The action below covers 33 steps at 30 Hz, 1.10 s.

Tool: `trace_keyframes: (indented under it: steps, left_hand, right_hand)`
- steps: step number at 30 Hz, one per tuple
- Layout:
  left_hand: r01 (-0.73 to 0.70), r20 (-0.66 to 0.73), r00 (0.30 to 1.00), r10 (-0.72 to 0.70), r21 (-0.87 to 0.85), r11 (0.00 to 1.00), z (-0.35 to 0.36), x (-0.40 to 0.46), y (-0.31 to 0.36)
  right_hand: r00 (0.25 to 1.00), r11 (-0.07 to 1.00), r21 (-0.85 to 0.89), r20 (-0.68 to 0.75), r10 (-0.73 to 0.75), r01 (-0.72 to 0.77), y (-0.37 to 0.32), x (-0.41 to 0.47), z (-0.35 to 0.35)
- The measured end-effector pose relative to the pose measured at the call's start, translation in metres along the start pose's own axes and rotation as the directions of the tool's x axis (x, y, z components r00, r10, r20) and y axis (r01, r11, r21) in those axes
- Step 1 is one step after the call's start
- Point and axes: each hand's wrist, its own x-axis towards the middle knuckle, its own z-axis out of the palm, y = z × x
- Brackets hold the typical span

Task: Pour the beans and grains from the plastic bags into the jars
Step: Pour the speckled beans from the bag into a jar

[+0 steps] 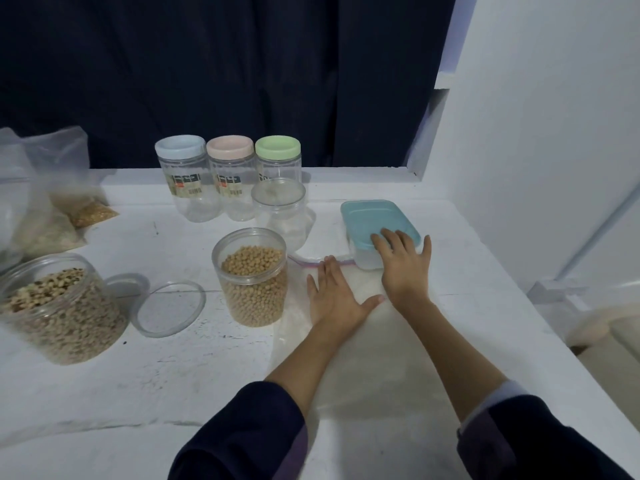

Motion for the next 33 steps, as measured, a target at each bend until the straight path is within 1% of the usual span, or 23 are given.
trace_keyframes:
  steps: [2,4,7,9,10,11,12,13,14,15,16,17,18,19,20,22,23,25,26,27,29,31,33]
  left_hand:
    - [-0.028,-0.015,1.0,0.028,-0.038,0.999,0.002,-0.001,-0.001]
    - [-0.051,-0.021,0.999,0.048,-0.149,0.988,0.001,0.0,-0.002]
    - [-0.103,-0.113,0.992,0.064,-0.378,0.92,-0.007,-0.003,-0.003]
    - [-0.205,-0.231,0.967,0.109,-0.444,0.873,-0.02,-0.009,0.0]
    - [-0.281,-0.312,0.938,0.151,-0.428,0.859,-0.031,-0.012,0.002]
    - [-0.375,-0.42,0.883,0.208,-0.366,0.852,-0.044,-0.013,0.005]
    - [-0.455,-0.537,0.802,0.263,-0.261,0.852,-0.059,-0.011,0.007]
    - [-0.498,-0.638,0.705,0.311,-0.131,0.857,-0.076,-0.009,0.008]
    - [-0.496,-0.705,0.618,0.348,-0.005,0.868,-0.095,-0.006,0.007]
    - [-0.45,-0.733,0.574,0.365,0.09,0.888,-0.115,-0.002,0.005]
    - [-0.372,-0.716,0.607,0.343,0.125,0.92,-0.135,0.0,0.001]
    - [-0.262,-0.649,0.707,0.279,0.126,0.957,-0.152,0.001,-0.005]
    - [-0.124,-0.533,0.828,0.174,0.129,0.984,-0.163,0.003,-0.014]
    - [0.002,-0.386,0.921,0.052,0.139,0.99,-0.17,0.004,-0.025]
    - [0.077,-0.25,0.968,-0.037,0.152,0.985,-0.174,0.002,-0.036]
    - [0.111,-0.059,0.993,-0.102,0.179,0.977,-0.173,-0.005,-0.053]
    - [0.107,0.002,0.994,-0.109,0.179,0.978,-0.17,-0.009,-0.06]
    - [0.083,0.071,0.993,-0.095,0.15,0.985,-0.169,-0.012,-0.068]
    - [0.061,0.074,0.995,-0.071,0.126,0.99,-0.169,-0.013,-0.07]
    - [0.04,0.047,0.998,-0.044,0.094,0.995,-0.169,-0.014,-0.073]
    - [0.024,-0.09,0.996,-0.022,0.026,0.999,-0.165,-0.019,-0.079]
    - [0.068,-0.215,0.974,-0.078,-0.052,0.996,-0.164,-0.021,-0.087]
    - [0.119,-0.26,0.953,-0.156,-0.152,0.981,-0.167,-0.022,-0.097]
  right_hand:
    - [0.991,0.999,-0.03,0.127,0.035,-0.032,0.005,-0.003,-0.001]
    - [0.982,0.997,-0.06,0.181,0.061,-0.051,0.009,-0.005,-0.004]
    - [0.976,0.992,-0.084,0.191,0.105,-0.091,0.006,-0.002,-0.01]
    - [0.98,0.988,-0.083,0.139,0.142,-0.131,-0.004,0.003,-0.015]
    - [0.986,0.986,-0.063,0.063,0.156,-0.152,-0.011,0.006,-0.015]
    - [0.988,0.988,-0.012,-0.036,0.153,-0.154,-0.018,0.008,-0.015]
    - [0.984,0.99,0.078,-0.129,0.126,-0.117,-0.026,0.009,-0.014]
    - [0.974,0.981,0.191,-0.21,0.082,-0.041,-0.035,0.008,-0.011]
    - [0.962,0.953,0.298,-0.269,0.035,0.048,-0.046,0.007,-0.01]
    - [0.959,0.914,0.39,-0.283,0.005,0.11,-0.06,0.003,-0.01]
    - [0.963,0.867,0.478,-0.27,-0.007,0.141,-0.073,-0.001,-0.01]
    - [0.972,0.812,0.567,-0.233,-0.008,0.143,-0.085,-0.005,-0.009]
    - [0.984,0.757,0.642,-0.178,-0.012,0.125,-0.096,-0.009,-0.005]
    - [0.992,0.717,0.688,-0.127,-0.028,0.108,-0.104,-0.014,-0.002]
    - [0.995,0.695,0.712,-0.083,-0.058,0.1,-0.111,-0.02,0.003]
    - [0.991,0.692,0.717,0.011,-0.13,0.082,-0.116,-0.031,0.011]
    - [0.983,0.708,0.702,0.072,-0.169,0.07,-0.117,-0.035,0.014]
    - [0.957,0.76,0.646,0.17,-0.236,0.073,-0.116,-0.041,0.017]
    - [0.947,0.777,0.625,0.199,-0.251,0.074,-0.117,-0.041,0.016]
    - [0.94,0.783,0.618,0.219,-0.262,0.074,-0.117,-0.042,0.014]
    - [0.926,0.8,0.593,0.247,-0.286,0.089,-0.118,-0.042,0.008]
    - [0.908,0.829,0.544,0.269,-0.32,0.131,-0.118,-0.042,0.004]
    - [0.877,0.859,0.474,0.307,-0.369,0.195,-0.117,-0.043,0.003]
